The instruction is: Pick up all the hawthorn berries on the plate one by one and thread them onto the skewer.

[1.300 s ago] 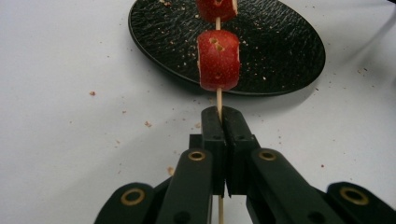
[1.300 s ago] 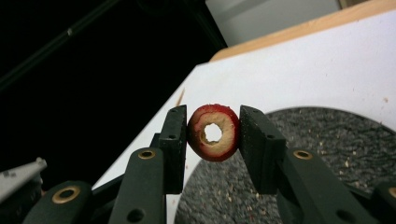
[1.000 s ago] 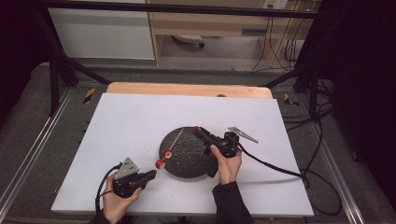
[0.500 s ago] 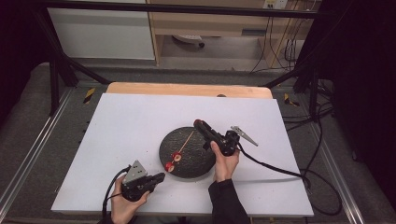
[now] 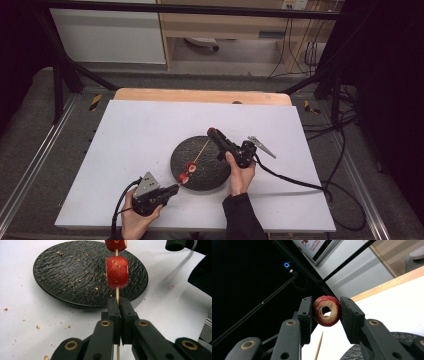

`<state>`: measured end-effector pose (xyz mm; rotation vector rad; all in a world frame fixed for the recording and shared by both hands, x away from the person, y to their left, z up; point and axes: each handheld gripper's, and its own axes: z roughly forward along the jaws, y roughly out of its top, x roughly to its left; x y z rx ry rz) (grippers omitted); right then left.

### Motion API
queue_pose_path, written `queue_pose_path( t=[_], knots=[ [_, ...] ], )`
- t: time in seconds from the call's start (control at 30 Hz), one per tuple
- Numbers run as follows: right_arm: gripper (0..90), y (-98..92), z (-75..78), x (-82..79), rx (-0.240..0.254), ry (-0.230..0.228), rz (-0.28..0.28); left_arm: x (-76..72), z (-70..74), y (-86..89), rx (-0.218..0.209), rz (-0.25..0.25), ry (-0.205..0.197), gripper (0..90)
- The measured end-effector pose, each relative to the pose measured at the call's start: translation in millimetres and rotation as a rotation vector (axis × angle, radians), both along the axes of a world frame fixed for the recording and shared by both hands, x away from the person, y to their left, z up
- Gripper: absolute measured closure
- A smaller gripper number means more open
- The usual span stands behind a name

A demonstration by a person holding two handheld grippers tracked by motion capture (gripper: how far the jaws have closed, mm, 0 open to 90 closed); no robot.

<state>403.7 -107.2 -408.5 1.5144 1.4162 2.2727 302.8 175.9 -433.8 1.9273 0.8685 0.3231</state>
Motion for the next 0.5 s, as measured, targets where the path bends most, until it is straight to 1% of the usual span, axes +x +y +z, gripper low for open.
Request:
queue_pose_path(
  t=[0.17,0.43,0.5],
  knots=[
    [63.9,0.1,0.2,-1.0,0.012,0.0,0.002,0.1,0.6,-2.7,-0.003,0.003,-0.005,88.2],
    [63.9,1.2,-1.5,-2.2,0.019,0.0,0.008,0.8,1.3,-6.0,-0.011,0.016,-0.013,88.2],
    [63.9,1.6,-2.2,-2.4,0.02,-0.001,0.009,1.2,1.3,-7.3,-0.01,0.021,-0.009,88.2]
  ],
)
